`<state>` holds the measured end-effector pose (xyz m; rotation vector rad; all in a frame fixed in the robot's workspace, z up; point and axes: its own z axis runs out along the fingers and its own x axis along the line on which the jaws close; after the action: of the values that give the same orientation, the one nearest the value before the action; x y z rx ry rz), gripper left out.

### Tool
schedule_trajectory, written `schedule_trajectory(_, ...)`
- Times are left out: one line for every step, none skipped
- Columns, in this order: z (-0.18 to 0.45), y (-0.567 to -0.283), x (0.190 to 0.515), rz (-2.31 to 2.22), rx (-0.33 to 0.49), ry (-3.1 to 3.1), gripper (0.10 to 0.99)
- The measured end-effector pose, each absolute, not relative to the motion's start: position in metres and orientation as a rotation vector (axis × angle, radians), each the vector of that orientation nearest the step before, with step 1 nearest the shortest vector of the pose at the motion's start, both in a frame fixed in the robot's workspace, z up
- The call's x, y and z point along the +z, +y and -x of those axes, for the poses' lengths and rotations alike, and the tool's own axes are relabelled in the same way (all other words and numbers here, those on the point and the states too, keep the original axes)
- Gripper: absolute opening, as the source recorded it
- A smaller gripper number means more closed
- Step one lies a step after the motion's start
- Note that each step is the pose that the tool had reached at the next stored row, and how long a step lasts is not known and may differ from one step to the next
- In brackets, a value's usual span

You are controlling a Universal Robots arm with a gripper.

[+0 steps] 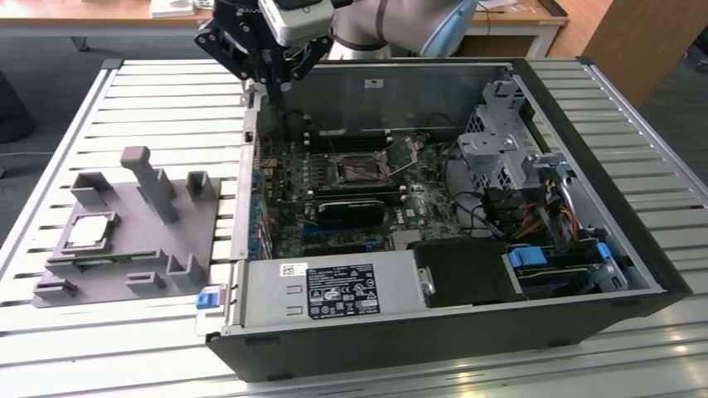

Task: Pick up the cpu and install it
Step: 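Reach for the cpu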

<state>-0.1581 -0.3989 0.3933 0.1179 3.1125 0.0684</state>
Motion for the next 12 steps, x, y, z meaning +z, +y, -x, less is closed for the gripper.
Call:
schedule_trajectory(0.1585,-0.3989,0.3932,-0.118,0.068,3.112,0.106)
schedule_trajectory(0.1589,-0.3989,0.3932,-0.118,0.068,3.112,0.106)
schedule_trajectory(0.1593,-0.3989,0.3932,-0.118,0.068,3.112,0.106)
schedule_trajectory(0.1597,-0.3989,0.3932,-0.118,0.068,3.112,0.106)
schedule_trajectory(0.1601,-0.3989,0.3933,-0.118,0.068,3.112,0.106)
schedule_trajectory(0.1605,-0.3989,0.3933,-0.118,0.068,3.112,0.106)
schedule_trajectory(0.1611,-0.3989,0.3932,-0.118,0.069,3.112,0.106)
schedule_trajectory(0.1616,-0.3989,0.3932,-0.118,0.068,3.112,0.106)
schedule_trajectory(0.1620,-0.3989,0.3933,-0.118,0.068,3.112,0.106)
schedule_trajectory(0.1625,-0.3989,0.3932,-0.118,0.068,3.112,0.106)
schedule_trajectory(0.1629,-0.3989,0.3933,-0.118,0.068,3.113,0.106)
schedule_trajectory(0.1634,-0.3989,0.3932,-0.118,0.068,3.112,0.106)
